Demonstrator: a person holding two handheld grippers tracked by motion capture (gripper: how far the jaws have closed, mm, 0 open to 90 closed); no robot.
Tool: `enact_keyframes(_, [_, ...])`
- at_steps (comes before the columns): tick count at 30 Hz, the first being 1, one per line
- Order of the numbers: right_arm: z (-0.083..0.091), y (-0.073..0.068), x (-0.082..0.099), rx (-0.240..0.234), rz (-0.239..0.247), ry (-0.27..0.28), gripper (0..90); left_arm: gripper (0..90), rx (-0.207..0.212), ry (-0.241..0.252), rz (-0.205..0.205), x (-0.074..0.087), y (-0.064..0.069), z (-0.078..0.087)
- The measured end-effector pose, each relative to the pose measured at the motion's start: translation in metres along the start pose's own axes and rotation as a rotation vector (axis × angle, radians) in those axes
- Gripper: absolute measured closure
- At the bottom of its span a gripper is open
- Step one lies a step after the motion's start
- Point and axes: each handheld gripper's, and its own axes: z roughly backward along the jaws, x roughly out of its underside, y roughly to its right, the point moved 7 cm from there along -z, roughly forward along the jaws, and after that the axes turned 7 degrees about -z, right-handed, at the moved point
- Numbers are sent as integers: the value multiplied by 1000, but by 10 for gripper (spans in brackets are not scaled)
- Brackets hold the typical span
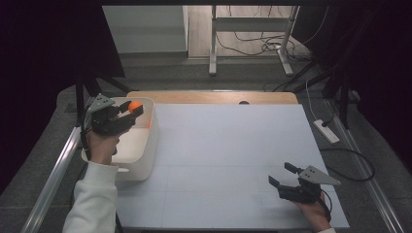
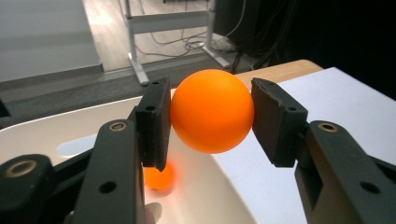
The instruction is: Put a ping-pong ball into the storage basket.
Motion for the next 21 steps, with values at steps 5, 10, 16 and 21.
enact_keyframes(5, [0, 0, 0, -1, -1, 2, 188, 506, -14, -12, 5, 1, -6, -1])
enact_keyframes(10, [0, 0, 0, -1, 0, 1, 188, 506, -22, -27, 9, 3, -10, -4])
enact_keyframes(16, [-1, 0, 1, 0, 1, -3, 188, 504, -37, -81, 4, 7, -14, -16])
enact_keyframes(21, [-1, -1, 1, -3, 2, -5, 188, 504, -46, -125, 17, 13, -20, -25])
